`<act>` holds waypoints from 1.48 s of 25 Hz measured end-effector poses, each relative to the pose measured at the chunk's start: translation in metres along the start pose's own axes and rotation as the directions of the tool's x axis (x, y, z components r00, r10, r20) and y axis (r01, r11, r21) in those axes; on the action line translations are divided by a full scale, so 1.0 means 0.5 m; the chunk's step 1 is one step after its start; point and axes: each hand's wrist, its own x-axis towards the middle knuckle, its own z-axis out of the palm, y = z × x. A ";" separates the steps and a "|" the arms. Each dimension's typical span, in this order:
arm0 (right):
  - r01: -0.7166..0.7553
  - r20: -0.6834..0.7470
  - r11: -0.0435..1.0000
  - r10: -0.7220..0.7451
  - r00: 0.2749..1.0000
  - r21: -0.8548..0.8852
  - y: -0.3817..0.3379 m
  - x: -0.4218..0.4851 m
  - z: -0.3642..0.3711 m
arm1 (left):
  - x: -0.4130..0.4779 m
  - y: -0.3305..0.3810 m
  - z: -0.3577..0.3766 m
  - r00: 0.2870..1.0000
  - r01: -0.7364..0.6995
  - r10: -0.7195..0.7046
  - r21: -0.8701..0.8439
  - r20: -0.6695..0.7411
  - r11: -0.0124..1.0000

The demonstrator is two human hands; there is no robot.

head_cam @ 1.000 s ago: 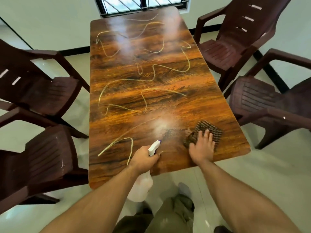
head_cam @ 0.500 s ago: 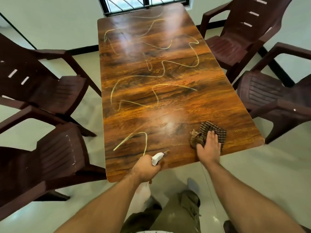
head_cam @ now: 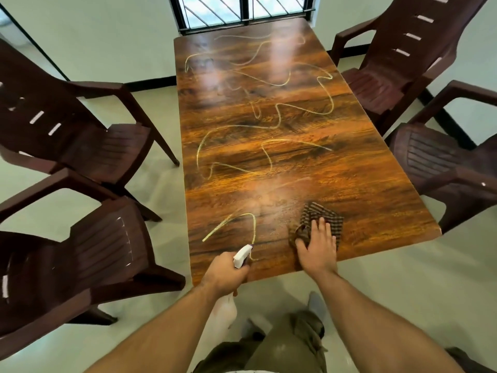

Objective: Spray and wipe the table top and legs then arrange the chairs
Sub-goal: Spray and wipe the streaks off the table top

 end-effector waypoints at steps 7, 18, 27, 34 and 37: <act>0.654 0.334 0.755 -0.608 0.720 -0.037 -0.147 -0.150 0.097 | -0.011 -0.053 -0.038 0.999 0.009 -0.013 -0.080 -0.047 0.997; 0.069 0.037 0.998 -0.070 0.997 0.009 -0.199 -0.091 0.110 | -0.029 -0.099 -0.073 0.998 -0.013 0.006 -0.126 -0.057 0.992; -0.214 -0.013 0.977 0.214 0.977 -0.013 -0.177 0.003 0.058 | 0.031 -0.097 -0.128 0.995 -0.094 0.091 -0.070 -0.042 0.993; 0.753 0.336 0.657 -0.703 0.627 -0.031 -0.302 -0.124 0.167 | 0.137 -0.124 -0.238 0.990 -0.136 0.138 -0.045 0.035 0.990; 0.403 0.179 0.902 -0.376 0.909 -0.155 -0.267 -0.002 0.120 | 0.181 -0.123 -0.282 0.980 -0.179 0.176 0.021 0.088 0.984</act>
